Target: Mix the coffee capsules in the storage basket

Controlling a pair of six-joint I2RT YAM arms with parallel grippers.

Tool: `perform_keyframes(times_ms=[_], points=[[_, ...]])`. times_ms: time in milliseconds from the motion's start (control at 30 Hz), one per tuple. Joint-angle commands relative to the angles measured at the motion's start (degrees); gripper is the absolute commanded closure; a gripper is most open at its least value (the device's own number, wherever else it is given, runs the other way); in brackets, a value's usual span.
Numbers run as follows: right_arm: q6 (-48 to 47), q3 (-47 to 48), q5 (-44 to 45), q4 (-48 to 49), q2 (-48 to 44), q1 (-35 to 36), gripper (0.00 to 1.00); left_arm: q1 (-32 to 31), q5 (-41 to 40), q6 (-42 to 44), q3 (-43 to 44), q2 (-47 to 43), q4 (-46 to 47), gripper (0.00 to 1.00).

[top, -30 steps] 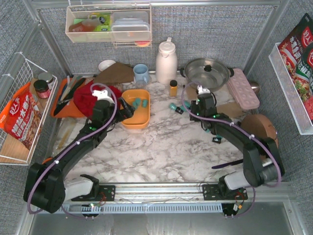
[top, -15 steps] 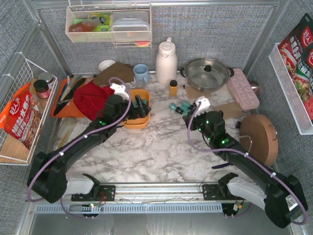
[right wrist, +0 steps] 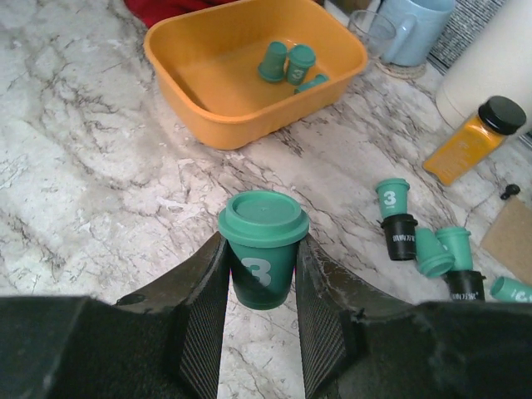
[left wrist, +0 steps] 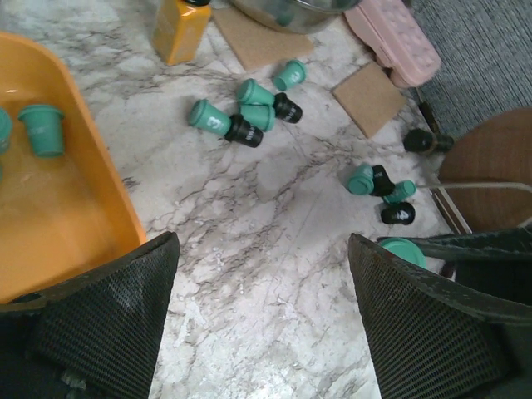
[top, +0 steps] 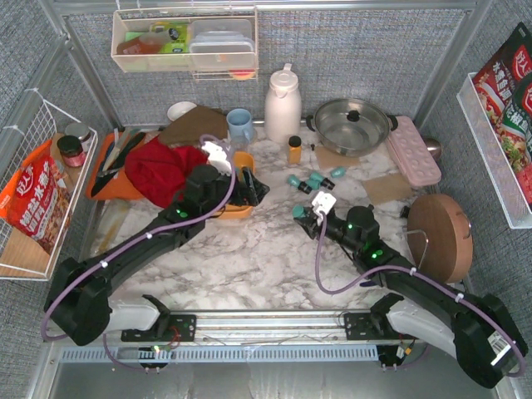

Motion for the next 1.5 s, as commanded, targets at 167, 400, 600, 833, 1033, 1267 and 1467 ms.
perform_keyframes(times_ms=[167, 400, 600, 833, 1033, 1267, 1467], points=[[-5.4, -1.1, -7.3, 5.1, 0.1, 0.1, 0.68, -4.3, 8.1, 5.6, -1.7, -0.7, 4.7, 0.15], [-6.5, -1.3, -8.0, 4.5, -0.8, 0.1, 0.68, -6.5, 16.4, 5.1, -1.6, 1.1, 6.9, 0.17], [-7.1, -1.4, -8.7, 4.0, -1.4, 0.1, 0.68, -8.1, 21.7, 4.8, 1.5, 4.5, 5.7, 0.17], [-7.5, -1.9, -9.6, 4.3, -2.1, 0.1, 0.68, -9.5, 19.5, 4.5, 3.3, 7.5, 4.8, 0.23], [-7.9, -2.1, -10.3, 4.4, -2.2, 0.1, 0.68, -9.9, 17.7, 2.9, 3.9, 8.5, 6.3, 0.26], [-8.3, -2.4, -10.3, 4.6, -2.4, 0.1, 0.68, -10.4, 19.0, 2.3, 5.2, 10.3, 6.3, 0.35], [-8.4, -2.4, -10.2, 4.6, -2.7, 0.1, 0.68, -10.9, 19.3, 2.5, 5.4, 11.0, 5.4, 0.38]])
